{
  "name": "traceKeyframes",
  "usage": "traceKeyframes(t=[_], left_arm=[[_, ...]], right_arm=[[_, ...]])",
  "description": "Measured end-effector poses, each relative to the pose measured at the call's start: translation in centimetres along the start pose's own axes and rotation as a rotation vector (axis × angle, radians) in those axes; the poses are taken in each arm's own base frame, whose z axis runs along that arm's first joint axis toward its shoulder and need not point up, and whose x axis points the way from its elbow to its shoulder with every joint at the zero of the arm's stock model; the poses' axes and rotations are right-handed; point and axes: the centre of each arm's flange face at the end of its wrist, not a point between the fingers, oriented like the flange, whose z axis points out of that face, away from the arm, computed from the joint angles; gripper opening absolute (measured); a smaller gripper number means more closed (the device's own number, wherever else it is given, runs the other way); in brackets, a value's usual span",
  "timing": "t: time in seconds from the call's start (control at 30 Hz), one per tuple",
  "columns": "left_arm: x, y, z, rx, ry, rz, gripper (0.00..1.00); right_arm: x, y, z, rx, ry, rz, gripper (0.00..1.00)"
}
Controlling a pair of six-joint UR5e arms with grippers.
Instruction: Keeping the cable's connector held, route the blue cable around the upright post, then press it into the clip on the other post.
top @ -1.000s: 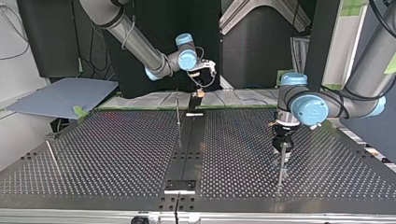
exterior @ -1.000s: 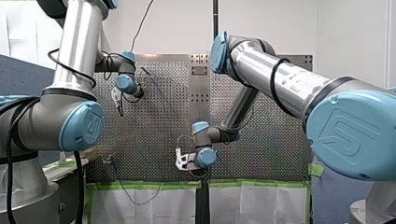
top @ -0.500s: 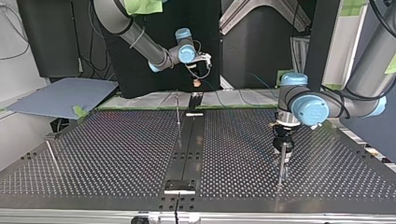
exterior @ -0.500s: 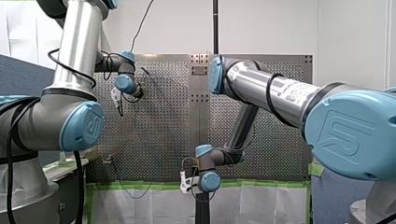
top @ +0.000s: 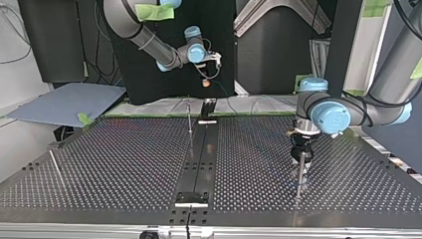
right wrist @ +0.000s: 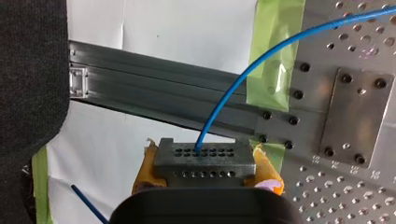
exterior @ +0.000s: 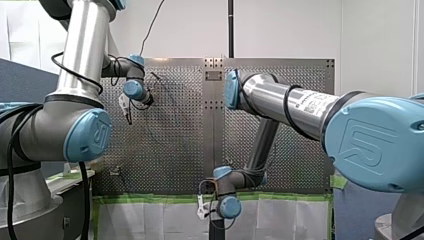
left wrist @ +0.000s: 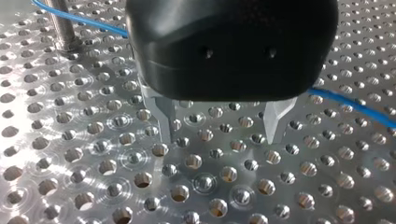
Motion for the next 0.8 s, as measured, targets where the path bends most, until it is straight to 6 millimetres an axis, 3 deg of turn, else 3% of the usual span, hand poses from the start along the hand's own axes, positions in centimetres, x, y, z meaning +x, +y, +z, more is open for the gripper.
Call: traceKeyframes(t=[0.5,0.8], left_arm=[[0.1,-0.2,0.0,0.004,0.002,-0.007,0.93],[0.1,-0.2,0.0,0.004,0.002,-0.011,0.93]], right_arm=[[-4.2,2.5,-0.5,-0.035,-0.038,0.009,0.00],[-3.9,3.6,-1.1,-0.059,-0.032,0.000,0.00]])
